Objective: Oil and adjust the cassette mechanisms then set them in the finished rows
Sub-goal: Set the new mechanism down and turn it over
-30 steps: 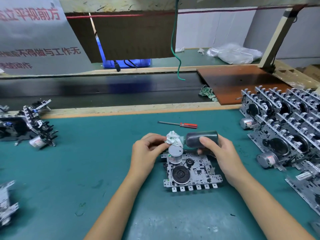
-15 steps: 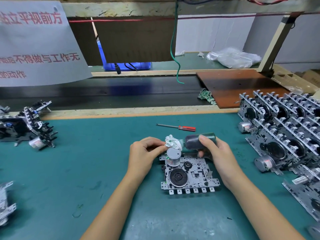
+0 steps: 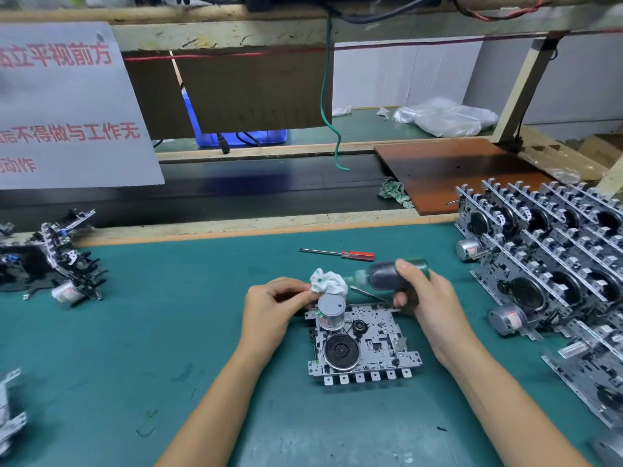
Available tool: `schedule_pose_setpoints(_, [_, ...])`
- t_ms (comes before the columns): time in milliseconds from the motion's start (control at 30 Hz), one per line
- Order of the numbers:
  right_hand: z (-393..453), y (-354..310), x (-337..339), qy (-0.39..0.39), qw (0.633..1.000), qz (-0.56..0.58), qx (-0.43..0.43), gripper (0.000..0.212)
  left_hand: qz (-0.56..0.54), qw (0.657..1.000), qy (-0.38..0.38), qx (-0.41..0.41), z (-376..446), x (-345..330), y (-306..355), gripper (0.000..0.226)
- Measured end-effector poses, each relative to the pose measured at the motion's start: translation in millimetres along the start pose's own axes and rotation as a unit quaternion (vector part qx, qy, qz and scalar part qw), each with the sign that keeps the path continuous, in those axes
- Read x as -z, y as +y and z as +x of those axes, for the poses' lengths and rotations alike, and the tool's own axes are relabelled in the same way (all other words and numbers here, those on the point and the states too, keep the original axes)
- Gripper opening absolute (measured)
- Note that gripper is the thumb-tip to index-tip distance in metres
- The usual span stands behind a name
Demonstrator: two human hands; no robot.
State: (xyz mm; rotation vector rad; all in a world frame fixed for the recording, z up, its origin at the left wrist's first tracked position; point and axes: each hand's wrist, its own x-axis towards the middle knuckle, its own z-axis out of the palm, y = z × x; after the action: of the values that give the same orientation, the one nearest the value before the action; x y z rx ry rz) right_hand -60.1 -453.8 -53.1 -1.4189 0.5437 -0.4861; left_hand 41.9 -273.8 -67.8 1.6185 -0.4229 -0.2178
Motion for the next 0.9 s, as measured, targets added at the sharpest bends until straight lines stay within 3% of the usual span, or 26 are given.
schedule_pose_setpoints(167, [-1,-2,5,0.005,1.0,0.026,0.005,0.02,-0.008,1.0,-0.009,-0.008,0,-1,2,0.022])
schedule_pose_setpoints(367, [-4,-2,2,-0.02,1.0,-0.014,0.013,0.024,-0.036,0.999,-0.027,-0.025,-3,1,4,0.022])
schedule_pose_setpoints(633, [-8,-2,-2,-0.043,0.994,-0.075,0.066,0.011,-0.032,0.998,-0.036,-0.034,-3,0,4,0.02])
schedule_pose_setpoints(800, [-10,-2,-6,-0.052,0.996,-0.049,0.05,0.016,0.001,0.999,-0.028,-0.031,-2,-1,3,0.022])
schedule_pose_setpoints(900, [-7,-1,-7,-0.02,0.999,-0.022,0.024,0.017,-0.042,0.999,-0.007,-0.007,0,0,1,0.02])
